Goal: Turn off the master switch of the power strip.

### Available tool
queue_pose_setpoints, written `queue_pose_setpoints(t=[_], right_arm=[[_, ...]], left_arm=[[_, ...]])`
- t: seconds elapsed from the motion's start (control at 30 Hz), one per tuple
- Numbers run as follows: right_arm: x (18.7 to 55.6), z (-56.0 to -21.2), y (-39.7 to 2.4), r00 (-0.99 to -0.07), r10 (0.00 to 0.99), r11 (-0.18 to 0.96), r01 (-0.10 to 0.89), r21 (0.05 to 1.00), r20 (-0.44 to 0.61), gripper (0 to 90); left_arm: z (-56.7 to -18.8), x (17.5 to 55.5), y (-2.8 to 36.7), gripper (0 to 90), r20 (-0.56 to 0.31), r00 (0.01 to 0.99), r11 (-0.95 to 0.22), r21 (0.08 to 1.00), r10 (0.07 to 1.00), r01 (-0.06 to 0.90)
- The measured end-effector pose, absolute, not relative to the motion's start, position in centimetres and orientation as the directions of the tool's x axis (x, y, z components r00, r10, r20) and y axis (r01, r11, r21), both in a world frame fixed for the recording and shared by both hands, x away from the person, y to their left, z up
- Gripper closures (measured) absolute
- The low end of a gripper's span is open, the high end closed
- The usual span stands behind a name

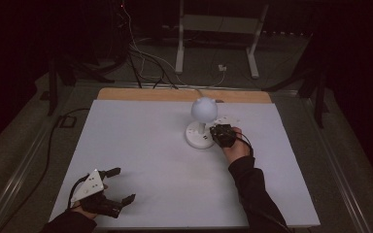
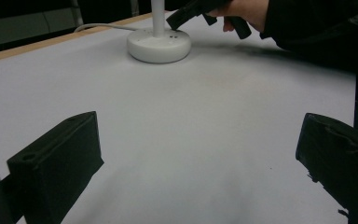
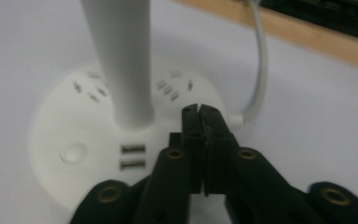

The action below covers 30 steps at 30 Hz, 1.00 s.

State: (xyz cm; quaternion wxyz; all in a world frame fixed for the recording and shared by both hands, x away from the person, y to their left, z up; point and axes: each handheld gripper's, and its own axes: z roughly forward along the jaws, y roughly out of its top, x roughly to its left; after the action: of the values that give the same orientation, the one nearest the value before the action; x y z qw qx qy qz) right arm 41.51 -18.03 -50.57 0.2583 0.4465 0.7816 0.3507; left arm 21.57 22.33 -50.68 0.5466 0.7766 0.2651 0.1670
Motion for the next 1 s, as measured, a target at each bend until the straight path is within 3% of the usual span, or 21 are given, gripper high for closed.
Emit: queue_pose_setpoints(t=[0.27, 0.33, 0.37, 0.5, 0.57, 0.6, 0.67, 0.87, 1.0], right_arm=[[41.5, -49.7, -18.7, -0.469, 0.882, 0.306, 0.520, 0.797, -0.033, 76.8], [41.4, -49.6, -18.9, -0.481, 0.876, 0.312, 0.508, 0.803, -0.035, 68.4], [41.4, -49.6, -18.9, -0.481, 0.876, 0.312, 0.508, 0.803, -0.035, 68.4], [40.7, -49.0, -19.4, -0.499, 0.867, 0.279, 0.478, 0.833, -0.004, 40.8], [40.5, -48.8, -19.7, -0.513, 0.858, 0.267, 0.474, 0.839, 0.017, 32.7], [40.5, -48.8, -19.7, -0.513, 0.858, 0.267, 0.474, 0.839, 0.017, 32.7], [40.1, -48.4, -20.1, -0.535, 0.843, 0.247, 0.471, 0.847, 0.052, 20.2], [39.2, -47.4, -21.0, -0.584, 0.804, 0.223, 0.475, 0.851, 0.116, 7.2], [38.5, -46.8, -21.7, -0.612, 0.775, 0.223, 0.494, 0.840, 0.154, 3.6]], left_arm=[[-50.7, 21.6, 22.3, 0.7, -0.028, 0.804, -0.263, 0.938, 0.595, 0.227], [-50.6, 21.6, 22.4, 0.6, -0.027, 0.803, -0.262, 0.938, 0.596, 0.226], [-50.6, 21.6, 22.4, 0.6, -0.027, 0.803, -0.262, 0.938, 0.596, 0.226], [-50.6, 21.6, 22.4, 0.6, -0.030, 0.801, -0.259, 0.938, 0.598, 0.229], [-50.7, 21.6, 22.4, 0.7, -0.030, 0.801, -0.260, 0.938, 0.598, 0.229], [-50.7, 21.6, 22.3, 0.7, -0.028, 0.801, -0.262, 0.938, 0.597, 0.228], [-50.7, 21.6, 22.3, 0.7, -0.026, 0.802, -0.264, 0.937, 0.597, 0.228], [-50.7, 21.6, 22.3, 0.6, -0.027, 0.802, -0.264, 0.937, 0.597, 0.228], [-50.7, 21.6, 22.3, 0.6, -0.027, 0.802, -0.264, 0.937, 0.597, 0.228]])
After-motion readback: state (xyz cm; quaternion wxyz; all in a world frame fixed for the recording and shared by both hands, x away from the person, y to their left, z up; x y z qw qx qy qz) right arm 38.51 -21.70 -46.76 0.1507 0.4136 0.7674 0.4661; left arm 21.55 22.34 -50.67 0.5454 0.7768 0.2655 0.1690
